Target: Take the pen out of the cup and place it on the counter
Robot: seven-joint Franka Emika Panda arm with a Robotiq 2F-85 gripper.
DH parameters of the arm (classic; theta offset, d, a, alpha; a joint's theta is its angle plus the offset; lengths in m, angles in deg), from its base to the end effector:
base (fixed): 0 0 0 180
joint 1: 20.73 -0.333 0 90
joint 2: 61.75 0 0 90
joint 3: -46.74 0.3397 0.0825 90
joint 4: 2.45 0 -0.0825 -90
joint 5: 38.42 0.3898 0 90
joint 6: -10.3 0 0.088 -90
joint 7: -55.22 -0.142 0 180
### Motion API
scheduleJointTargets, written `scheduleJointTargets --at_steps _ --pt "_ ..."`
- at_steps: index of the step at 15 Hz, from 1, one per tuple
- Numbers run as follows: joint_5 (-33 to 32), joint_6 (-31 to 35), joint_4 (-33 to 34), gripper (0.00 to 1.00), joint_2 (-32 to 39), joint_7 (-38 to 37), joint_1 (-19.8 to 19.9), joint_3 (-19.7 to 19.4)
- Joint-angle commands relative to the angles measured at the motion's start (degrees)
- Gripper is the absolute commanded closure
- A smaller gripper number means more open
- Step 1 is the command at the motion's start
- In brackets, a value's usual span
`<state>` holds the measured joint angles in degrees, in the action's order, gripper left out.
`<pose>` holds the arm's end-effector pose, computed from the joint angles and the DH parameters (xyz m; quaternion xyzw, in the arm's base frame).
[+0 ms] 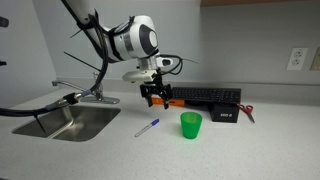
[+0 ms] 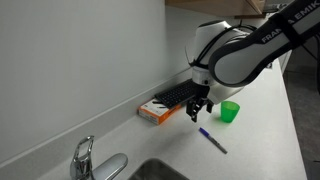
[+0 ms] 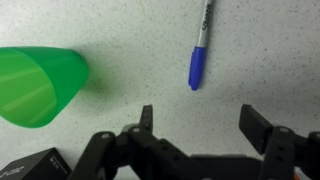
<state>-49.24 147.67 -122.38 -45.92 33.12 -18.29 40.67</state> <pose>0.5882 -0.0932 0.2776 0.9776 -0.1943 0.0232 0.0770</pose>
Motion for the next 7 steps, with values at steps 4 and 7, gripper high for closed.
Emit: scheduleJointTargets --at_steps 4,7 --pt "-0.6 -0.1 0.4 0.0 0.0 -0.4 -1.0 -1.2" --pt "-0.8 -0.1 0.5 0.0 0.0 -0.7 -1.1 -1.3"
